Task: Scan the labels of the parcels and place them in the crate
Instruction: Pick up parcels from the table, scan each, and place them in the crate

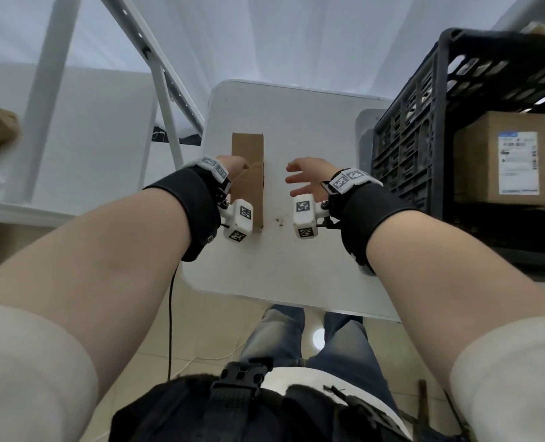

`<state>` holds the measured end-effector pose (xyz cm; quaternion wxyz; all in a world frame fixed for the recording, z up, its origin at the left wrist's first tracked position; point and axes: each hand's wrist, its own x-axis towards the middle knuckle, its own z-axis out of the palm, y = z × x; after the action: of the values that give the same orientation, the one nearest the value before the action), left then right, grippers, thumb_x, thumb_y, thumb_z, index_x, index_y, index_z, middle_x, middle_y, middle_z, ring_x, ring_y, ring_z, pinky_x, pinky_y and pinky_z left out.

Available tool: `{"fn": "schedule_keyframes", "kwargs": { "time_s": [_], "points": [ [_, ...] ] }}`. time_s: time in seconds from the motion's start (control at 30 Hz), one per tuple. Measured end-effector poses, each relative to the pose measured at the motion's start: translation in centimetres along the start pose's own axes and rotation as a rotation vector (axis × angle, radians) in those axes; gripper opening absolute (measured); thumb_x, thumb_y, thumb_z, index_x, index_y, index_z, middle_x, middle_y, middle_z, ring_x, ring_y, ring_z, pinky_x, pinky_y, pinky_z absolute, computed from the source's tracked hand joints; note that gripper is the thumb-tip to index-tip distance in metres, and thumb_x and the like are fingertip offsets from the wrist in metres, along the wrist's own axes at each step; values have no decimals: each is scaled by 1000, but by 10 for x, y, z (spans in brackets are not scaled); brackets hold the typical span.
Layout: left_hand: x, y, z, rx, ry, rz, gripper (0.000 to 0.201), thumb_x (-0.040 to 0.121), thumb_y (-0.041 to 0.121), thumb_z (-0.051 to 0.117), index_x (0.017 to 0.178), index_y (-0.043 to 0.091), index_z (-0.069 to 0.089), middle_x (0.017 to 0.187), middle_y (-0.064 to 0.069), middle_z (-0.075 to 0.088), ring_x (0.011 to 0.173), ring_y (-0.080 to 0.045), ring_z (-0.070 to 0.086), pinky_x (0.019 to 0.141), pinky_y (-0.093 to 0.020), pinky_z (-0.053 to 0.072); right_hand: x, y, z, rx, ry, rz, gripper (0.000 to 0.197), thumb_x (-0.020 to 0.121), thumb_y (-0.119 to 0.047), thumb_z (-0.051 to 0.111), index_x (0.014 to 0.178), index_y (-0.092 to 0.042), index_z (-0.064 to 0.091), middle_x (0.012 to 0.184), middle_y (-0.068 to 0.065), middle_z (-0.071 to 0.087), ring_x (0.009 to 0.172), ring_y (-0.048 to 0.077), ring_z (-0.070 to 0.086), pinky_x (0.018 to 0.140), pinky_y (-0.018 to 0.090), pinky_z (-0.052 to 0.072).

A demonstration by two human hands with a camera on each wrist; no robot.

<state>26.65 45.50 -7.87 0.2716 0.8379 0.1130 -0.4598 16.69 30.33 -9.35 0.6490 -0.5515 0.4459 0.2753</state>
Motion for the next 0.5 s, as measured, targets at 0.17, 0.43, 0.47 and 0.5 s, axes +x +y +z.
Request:
{"fn": "schedule_keyframes", "kwargs": {
  "time_s": [0.17,0.43,0.47,0.5],
  "points": [
    [-5,4,21,-191,-177,-26,23,99,29,49,109,11,60,114,-11,62,98,-32,63,99,-53,48,14,10,0,42,-45,2,35,98,-39,47,125,-18,55,119,8,62,104,34,64,98,45,48],
    [-34,39,39,-254,-173,86,34,100,35,43,84,13,63,87,-1,68,77,-21,64,95,-41,47,-32,-17,-42,131,46,-60,29,95,-35,49,99,-9,62,96,11,61,87,31,59,85,40,48],
    [-38,46,39,-278,-152,107,34,101,32,41,83,14,64,85,0,69,77,-20,66,95,-41,48,-44,-24,-48,142,81,-90,25,95,-32,50,94,-10,61,95,10,61,87,30,59,85,40,49],
    [-42,52,40,-291,-132,131,33,101,27,40,84,14,65,83,1,70,78,-20,67,97,-41,48,-55,-30,-52,158,116,-124,22,94,-30,50,91,-12,62,93,9,62,84,29,61,82,38,51]
  ]
}}
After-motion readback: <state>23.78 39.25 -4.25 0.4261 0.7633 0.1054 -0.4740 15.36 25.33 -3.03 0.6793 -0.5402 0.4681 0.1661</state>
